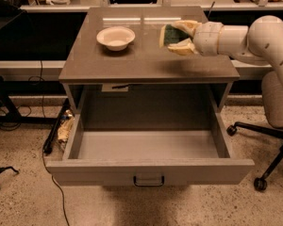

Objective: Pick sponge from top drawer and place on counter

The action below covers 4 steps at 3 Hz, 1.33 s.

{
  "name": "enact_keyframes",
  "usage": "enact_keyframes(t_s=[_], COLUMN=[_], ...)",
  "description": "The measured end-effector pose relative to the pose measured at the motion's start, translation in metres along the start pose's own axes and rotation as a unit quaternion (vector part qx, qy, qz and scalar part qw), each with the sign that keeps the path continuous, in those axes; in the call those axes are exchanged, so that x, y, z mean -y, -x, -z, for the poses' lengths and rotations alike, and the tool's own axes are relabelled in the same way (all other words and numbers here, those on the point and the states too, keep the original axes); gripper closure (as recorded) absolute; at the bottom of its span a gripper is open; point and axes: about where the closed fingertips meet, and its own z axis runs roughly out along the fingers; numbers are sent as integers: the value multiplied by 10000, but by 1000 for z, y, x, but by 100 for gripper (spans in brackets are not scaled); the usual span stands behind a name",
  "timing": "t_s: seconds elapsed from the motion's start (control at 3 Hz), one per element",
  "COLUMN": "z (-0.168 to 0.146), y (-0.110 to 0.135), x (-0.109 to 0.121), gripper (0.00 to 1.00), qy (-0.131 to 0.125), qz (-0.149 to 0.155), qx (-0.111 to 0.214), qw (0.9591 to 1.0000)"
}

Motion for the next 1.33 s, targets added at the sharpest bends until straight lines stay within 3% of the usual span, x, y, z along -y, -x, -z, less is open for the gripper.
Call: enact_keyframes(t_s=[0.67,1.0,1.33], z=[-72,-83,-81], y=[-6,-15,-22], x=[21,30,36], gripper=[51,20,0], qy=[225,145,32], qz=[-222,-308,-353], qx=[241,144,29], qw=[9992,9993,9994])
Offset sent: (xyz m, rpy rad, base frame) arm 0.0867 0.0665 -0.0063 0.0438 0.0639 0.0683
